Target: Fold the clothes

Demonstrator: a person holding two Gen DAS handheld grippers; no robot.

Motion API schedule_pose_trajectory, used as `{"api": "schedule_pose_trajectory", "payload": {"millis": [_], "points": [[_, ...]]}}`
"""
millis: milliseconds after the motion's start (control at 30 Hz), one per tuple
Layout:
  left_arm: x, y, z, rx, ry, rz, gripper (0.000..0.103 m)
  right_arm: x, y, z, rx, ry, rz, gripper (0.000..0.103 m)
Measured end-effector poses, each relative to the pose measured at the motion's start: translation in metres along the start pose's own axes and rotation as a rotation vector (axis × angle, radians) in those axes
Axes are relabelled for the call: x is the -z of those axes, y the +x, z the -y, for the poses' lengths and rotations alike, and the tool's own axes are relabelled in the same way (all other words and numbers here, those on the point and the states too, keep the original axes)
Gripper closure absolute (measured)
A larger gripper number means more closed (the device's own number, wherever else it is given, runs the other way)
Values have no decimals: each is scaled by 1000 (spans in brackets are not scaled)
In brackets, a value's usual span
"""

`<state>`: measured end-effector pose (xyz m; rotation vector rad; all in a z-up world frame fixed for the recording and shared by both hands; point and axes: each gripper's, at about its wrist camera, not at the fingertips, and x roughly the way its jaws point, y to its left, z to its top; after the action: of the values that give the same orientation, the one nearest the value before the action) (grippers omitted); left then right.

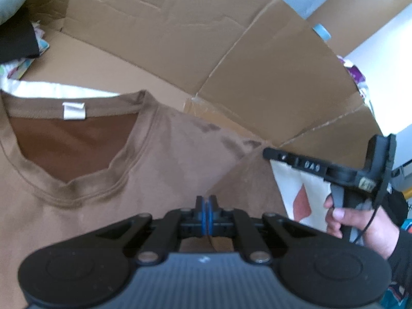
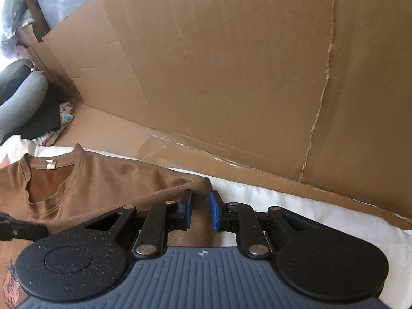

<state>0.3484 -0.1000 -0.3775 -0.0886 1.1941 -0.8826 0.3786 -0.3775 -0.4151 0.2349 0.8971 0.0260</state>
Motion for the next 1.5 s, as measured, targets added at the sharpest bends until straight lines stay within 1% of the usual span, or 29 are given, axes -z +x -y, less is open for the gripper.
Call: {"api": "schedule_pose_trajectory", "payload": {"millis": [100, 200, 300, 333, 433, 500, 567, 733, 867, 967, 1033, 1100, 1133, 1167, 1267, 1367, 1433, 1500], "points": [[5, 3, -2, -15, 23, -20, 101, -1, 5, -5, 1, -36, -15, 81], [5, 3, -5, -22, 18, -9, 101, -4, 16, -13, 15, -64, -32, 81], [3, 7, -4, -34, 29, -3, 101, -4, 30, -17, 48, -94, -69, 80], [2, 9, -4, -39, 36, -4, 101, -4, 32, -17, 59, -103, -72, 77], [-1, 16, -7, -57, 37, -9, 101, -4, 35, -17, 83, -105, -72, 77], [-3, 20, -8, -65, 32, -9, 101, -3, 35, -21, 119, -136, -68, 77], [-5, 23, -8, -73, 31, -7, 101, -2, 34, -25, 147, -160, -69, 78], [-7, 35, -11, -100, 47, -16, 101, -7, 35, -25, 167, -171, -84, 84], [-7, 40, -10, -122, 44, -17, 100, -9, 37, -26, 177, -194, -100, 84], [-7, 43, -11, -136, 23, -19, 97, -11, 35, -20, 150, -151, -120, 84], [-4, 39, -13, -127, -20, -16, 97, -12, 28, -13, 108, -94, -128, 82], [0, 35, -14, -107, -50, -14, 92, -7, 16, -8, 76, -86, -118, 75], [4, 32, -14, -98, -59, -13, 88, -2, 7, -7, 63, -92, -107, 70], [8, 29, -14, -89, -67, -10, 84, 2, 1, -5, 50, -93, -98, 68], [20, 22, -12, -61, -85, -4, 76, 17, -18, -1, 2, -99, -94, 68], [30, 20, -8, -25, -107, -9, 68, 31, -30, -3, -10, -131, -97, 68], [37, 19, -4, -13, -114, -7, 66, 41, -39, -5, -20, -120, -96, 68], [42, 19, 0, -5, -129, -9, 66, 51, -49, -7, -9, -118, -96, 68]]}}
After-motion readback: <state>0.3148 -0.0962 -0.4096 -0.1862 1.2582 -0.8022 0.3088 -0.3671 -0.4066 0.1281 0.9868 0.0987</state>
